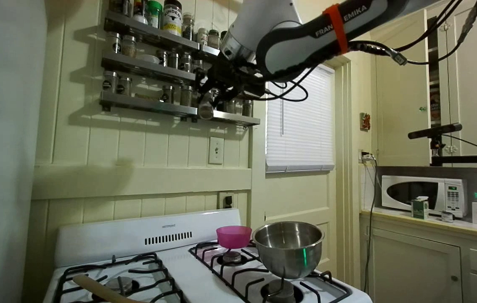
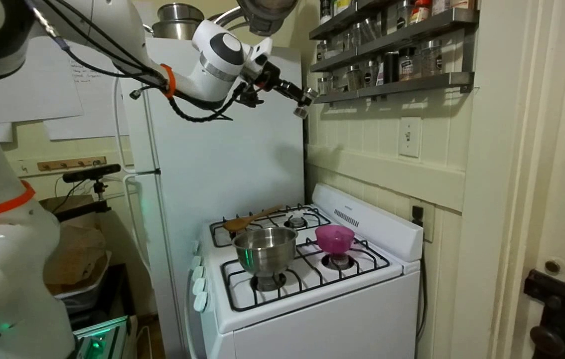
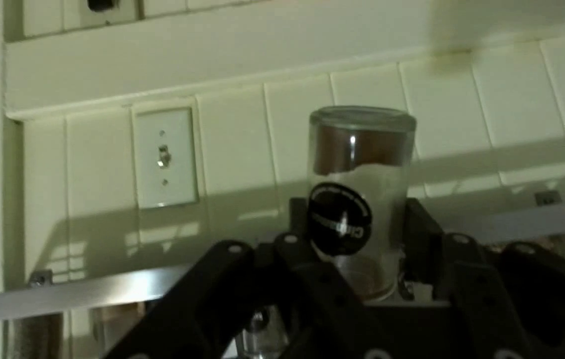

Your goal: Put the spice bottle on the stove

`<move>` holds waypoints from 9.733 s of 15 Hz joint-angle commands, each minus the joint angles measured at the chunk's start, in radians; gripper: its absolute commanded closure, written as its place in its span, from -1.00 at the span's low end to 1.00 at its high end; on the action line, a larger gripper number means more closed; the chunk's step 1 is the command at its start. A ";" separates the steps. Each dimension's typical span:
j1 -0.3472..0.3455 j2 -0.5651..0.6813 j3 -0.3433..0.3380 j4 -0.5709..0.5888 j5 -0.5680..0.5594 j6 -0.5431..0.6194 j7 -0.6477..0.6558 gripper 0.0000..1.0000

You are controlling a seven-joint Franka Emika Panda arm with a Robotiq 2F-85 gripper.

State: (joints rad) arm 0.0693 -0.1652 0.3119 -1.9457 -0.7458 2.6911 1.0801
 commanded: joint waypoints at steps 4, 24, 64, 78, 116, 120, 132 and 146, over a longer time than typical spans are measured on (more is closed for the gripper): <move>-0.010 -0.058 0.029 -0.151 -0.055 -0.004 0.157 0.03; 0.044 0.389 0.036 -0.014 -0.964 -0.114 0.630 0.03; 0.186 0.893 0.001 0.313 -1.370 -0.428 1.301 0.53; 0.181 0.896 -0.020 0.304 -1.259 -0.359 1.227 0.53; 0.193 0.816 -0.004 0.181 -1.200 -0.330 1.076 0.53; 0.193 0.801 -0.005 0.159 -1.204 -0.331 1.070 0.48; 0.194 0.804 -0.005 0.161 -1.202 -0.329 1.025 -0.90; 0.154 0.663 0.025 0.223 -1.092 -0.163 0.875 -1.00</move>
State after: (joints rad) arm 0.2514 0.5971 0.3216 -1.7100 -1.9309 2.4174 2.0369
